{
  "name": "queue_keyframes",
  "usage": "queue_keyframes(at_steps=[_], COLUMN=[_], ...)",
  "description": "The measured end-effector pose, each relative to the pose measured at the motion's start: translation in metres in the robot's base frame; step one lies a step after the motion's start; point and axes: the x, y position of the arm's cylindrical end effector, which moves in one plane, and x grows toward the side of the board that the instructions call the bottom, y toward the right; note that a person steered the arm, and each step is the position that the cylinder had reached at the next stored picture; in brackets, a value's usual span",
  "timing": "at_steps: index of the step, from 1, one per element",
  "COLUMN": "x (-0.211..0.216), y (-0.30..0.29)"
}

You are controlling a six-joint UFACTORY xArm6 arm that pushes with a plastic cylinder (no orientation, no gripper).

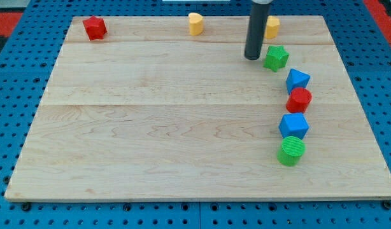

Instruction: Place the green star above the blue triangle

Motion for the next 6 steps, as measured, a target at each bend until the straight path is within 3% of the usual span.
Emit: queue_keyframes(at_steps=[2,3,5,6], x=[0.016,0.006,-0.043,0.025], y=[0.053,0.000,0.107,0.136])
